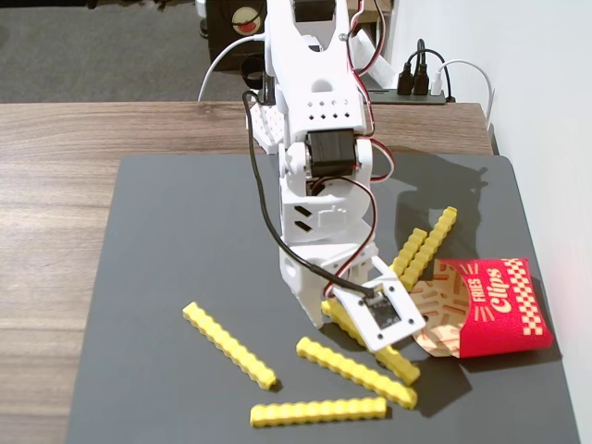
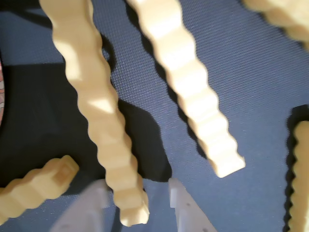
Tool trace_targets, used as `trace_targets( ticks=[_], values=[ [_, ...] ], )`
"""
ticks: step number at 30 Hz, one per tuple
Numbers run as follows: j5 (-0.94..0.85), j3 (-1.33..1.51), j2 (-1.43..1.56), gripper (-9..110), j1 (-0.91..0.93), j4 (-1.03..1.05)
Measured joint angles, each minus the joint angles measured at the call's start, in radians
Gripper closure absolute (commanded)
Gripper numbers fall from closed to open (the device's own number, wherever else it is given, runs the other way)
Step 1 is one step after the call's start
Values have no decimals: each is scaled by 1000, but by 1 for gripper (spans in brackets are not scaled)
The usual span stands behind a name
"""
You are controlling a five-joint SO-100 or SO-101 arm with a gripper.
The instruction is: Grab a fry
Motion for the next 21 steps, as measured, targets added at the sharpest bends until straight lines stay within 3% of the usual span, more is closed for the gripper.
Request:
trace_targets(
  ticks=[10,21],
  values=[
    [23,-6,-17,101,-2,-6],
    [80,-8,12,101,-31,66]
  ],
)
